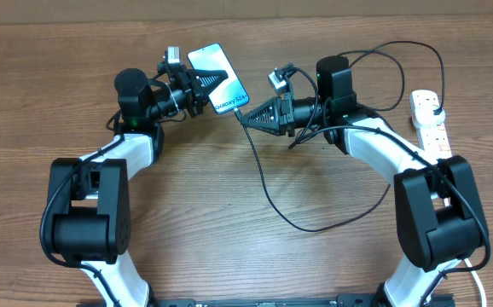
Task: Plug charger to phone and switch on socket
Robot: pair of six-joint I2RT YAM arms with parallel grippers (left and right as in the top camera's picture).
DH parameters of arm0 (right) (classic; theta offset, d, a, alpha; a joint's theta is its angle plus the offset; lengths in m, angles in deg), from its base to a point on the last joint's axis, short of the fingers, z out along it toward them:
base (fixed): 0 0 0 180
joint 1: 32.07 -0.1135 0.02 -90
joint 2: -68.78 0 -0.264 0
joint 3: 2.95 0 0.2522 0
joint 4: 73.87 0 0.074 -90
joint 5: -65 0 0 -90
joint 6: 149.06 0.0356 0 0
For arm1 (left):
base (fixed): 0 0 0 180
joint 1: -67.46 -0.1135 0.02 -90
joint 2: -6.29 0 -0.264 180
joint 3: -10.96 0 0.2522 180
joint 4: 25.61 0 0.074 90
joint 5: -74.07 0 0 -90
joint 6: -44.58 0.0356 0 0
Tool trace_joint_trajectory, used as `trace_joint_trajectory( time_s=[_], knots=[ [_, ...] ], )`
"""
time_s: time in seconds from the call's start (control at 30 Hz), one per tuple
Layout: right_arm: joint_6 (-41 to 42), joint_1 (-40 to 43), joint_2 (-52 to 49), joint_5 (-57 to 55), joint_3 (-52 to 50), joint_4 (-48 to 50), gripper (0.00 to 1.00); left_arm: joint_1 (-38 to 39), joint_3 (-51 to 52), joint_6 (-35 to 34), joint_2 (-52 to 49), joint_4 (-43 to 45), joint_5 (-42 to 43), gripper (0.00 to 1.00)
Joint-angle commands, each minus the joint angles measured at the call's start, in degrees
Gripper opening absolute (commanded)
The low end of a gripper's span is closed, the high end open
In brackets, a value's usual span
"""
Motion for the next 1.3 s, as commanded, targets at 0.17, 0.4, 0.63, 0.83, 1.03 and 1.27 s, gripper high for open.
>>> trace_joint_trajectory(
  time_s=[0.17,0.4,0.63,0.83,1.03,1.27],
  knots=[
    [0.74,0.52,2.21,-1.44,-0.09,0.68,0.04,0.46,-0.35,0.72,0.35,0.70,0.79,0.04],
    [1.07,0.46,2.21,-1.44,-0.09,0.68,0.04,1.31,-0.35,0.94,0.35,0.70,0.42,0.04],
    [1.18,0.46,2.21,-1.42,-0.09,0.68,0.04,1.42,-0.35,0.96,0.35,0.70,0.37,0.04],
    [1.42,0.46,2.21,-0.74,-0.09,0.87,0.04,1.42,-0.35,1.20,0.35,0.68,0.28,0.05],
    [1.42,0.46,2.21,0.11,-0.09,0.90,0.04,1.42,-0.33,1.38,0.35,0.68,-0.37,0.04],
    [1.53,0.48,2.21,-0.48,-0.09,0.85,0.04,1.51,-0.33,1.38,0.35,0.70,-0.52,0.04]
  ],
)
